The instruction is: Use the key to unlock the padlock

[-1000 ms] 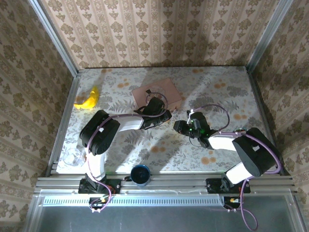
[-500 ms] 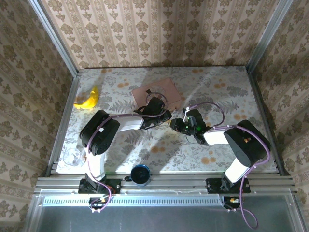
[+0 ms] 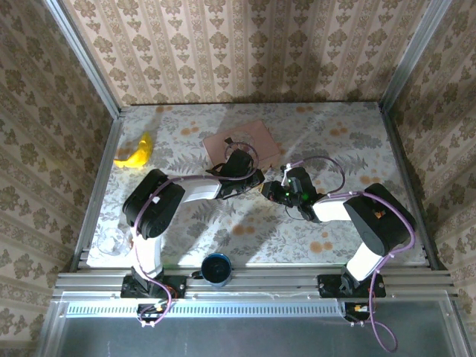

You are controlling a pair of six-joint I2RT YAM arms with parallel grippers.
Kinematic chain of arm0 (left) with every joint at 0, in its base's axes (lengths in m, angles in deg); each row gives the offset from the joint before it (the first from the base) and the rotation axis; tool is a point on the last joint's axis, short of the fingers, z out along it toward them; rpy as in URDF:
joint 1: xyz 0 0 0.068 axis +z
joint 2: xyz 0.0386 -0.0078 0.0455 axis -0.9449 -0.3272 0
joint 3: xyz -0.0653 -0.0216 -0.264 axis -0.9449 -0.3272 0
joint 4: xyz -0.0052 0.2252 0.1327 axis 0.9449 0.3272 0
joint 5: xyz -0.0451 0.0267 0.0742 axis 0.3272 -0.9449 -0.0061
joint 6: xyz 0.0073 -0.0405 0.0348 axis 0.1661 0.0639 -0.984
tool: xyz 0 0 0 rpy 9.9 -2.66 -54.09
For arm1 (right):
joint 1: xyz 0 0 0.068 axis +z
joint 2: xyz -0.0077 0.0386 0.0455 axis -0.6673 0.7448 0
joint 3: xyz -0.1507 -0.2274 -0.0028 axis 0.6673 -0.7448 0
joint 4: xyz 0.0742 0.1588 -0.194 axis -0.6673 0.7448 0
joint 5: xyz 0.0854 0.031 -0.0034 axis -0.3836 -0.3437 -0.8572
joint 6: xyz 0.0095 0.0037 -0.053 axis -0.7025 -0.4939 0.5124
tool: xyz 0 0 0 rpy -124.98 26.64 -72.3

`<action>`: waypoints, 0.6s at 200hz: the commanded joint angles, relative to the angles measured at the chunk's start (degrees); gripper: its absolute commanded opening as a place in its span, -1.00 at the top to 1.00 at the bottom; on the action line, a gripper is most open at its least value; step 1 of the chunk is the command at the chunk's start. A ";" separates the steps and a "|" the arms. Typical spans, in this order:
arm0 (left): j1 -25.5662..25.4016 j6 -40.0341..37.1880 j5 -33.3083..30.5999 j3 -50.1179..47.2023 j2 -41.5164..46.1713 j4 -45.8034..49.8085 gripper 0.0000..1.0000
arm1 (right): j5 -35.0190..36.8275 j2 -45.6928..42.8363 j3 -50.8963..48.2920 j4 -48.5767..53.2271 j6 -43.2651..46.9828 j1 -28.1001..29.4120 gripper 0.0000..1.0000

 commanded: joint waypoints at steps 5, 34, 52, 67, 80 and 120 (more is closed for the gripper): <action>-0.20 0.54 2.39 -0.03 0.64 -0.41 1.00 | -1.18 1.49 1.37 -1.85 0.22 0.38 0.69; -0.35 0.45 2.69 0.12 0.50 -0.49 1.00 | -1.46 2.10 1.34 -2.64 -0.25 0.53 0.70; -0.38 0.45 2.65 0.10 0.50 -0.50 1.00 | -1.63 2.37 1.11 -3.30 -0.52 0.55 0.77; -0.44 0.37 2.73 0.06 0.51 -0.41 1.00 | -1.73 2.45 0.99 -4.07 -0.63 0.55 0.87; -0.49 0.30 2.73 0.09 0.59 -0.32 1.00 | -1.83 2.45 0.89 -4.68 -0.79 0.55 0.93; -0.95 -0.41 2.99 0.45 0.59 0.19 1.00 | -2.27 2.88 1.32 -6.61 -1.23 0.55 1.00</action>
